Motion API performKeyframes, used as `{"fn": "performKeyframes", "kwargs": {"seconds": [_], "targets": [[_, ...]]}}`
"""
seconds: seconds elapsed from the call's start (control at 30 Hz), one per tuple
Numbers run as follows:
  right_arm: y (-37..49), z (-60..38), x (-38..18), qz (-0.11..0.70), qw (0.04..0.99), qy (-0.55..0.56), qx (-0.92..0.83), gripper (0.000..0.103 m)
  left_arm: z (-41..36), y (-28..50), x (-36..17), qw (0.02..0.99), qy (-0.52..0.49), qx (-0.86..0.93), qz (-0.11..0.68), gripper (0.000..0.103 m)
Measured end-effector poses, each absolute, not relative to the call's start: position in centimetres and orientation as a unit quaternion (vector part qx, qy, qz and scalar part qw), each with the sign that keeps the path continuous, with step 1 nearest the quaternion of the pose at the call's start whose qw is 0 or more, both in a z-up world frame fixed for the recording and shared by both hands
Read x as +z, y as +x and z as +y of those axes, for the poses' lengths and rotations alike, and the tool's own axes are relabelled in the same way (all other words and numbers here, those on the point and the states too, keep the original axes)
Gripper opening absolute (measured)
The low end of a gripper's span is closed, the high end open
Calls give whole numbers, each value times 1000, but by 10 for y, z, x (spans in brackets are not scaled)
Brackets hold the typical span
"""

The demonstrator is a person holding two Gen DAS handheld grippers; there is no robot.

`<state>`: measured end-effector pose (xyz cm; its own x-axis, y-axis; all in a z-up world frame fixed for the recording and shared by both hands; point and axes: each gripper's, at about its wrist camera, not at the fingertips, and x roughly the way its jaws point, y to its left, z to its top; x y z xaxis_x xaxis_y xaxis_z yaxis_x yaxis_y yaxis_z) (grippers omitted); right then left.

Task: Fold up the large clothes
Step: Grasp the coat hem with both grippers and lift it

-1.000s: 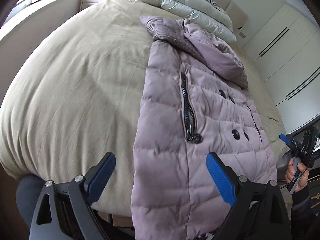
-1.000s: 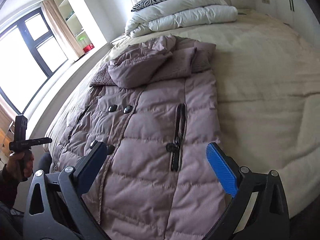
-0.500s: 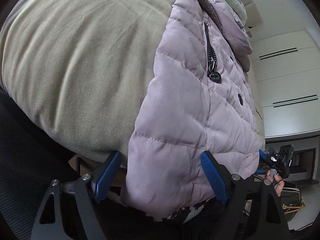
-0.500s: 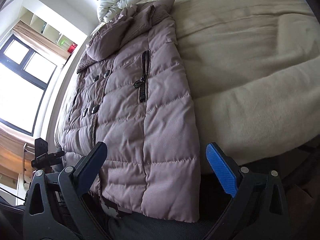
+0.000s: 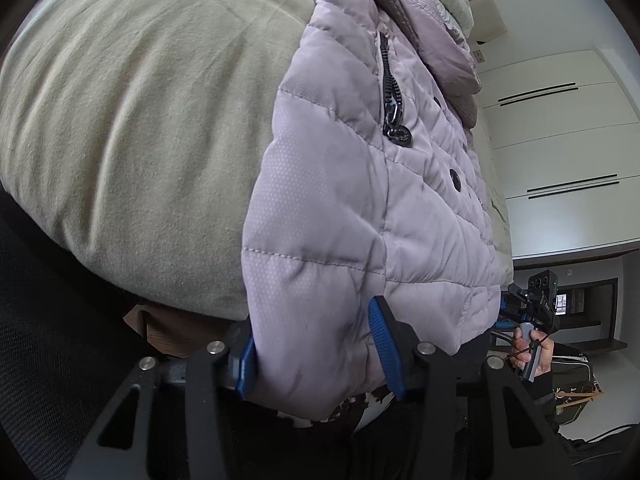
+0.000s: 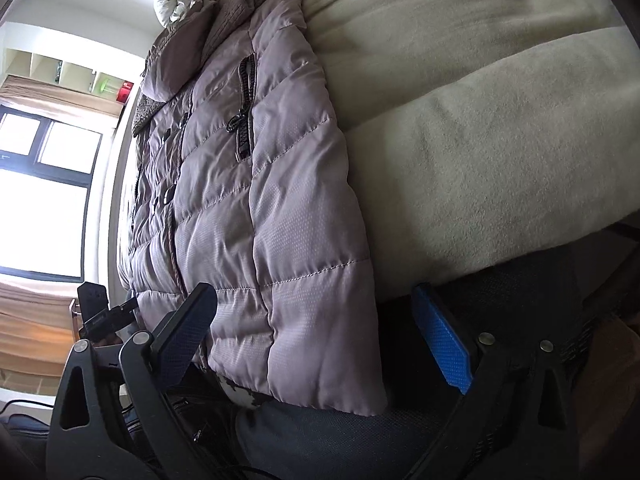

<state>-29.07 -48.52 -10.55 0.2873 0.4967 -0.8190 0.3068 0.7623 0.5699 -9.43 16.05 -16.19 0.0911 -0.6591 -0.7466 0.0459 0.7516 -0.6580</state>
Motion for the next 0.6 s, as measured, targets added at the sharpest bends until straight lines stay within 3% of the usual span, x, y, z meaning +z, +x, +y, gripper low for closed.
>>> {"fn": "performKeyframes", "kwargs": {"seconds": [0.13, 0.2, 0.27, 0.33, 0.43, 0.53, 0.6], "targets": [[-286, -480, -111, 615, 711, 331, 81, 82, 161, -95, -162, 700, -242, -251, 623, 38], [-285, -476, -115, 624, 703, 330, 86, 69, 162, -96, -161, 702, -242, -251, 621, 33], [-286, -471, -115, 630, 705, 314, 86, 44, 161, -98, -159, 707, -232, -252, 618, 26], [-288, -471, -116, 629, 706, 315, 82, 32, 158, -99, -154, 713, -222, -255, 615, 19], [-292, -470, -110, 619, 717, 311, 79, 23, 150, -103, -142, 730, -198, -259, 600, 9], [-296, -461, -103, 614, 732, 285, 79, 11, 141, -109, -133, 747, -177, -255, 588, 7], [-301, -454, -94, 607, 742, 272, 80, 9, 140, -113, -127, 751, -173, -259, 583, 7]]}}
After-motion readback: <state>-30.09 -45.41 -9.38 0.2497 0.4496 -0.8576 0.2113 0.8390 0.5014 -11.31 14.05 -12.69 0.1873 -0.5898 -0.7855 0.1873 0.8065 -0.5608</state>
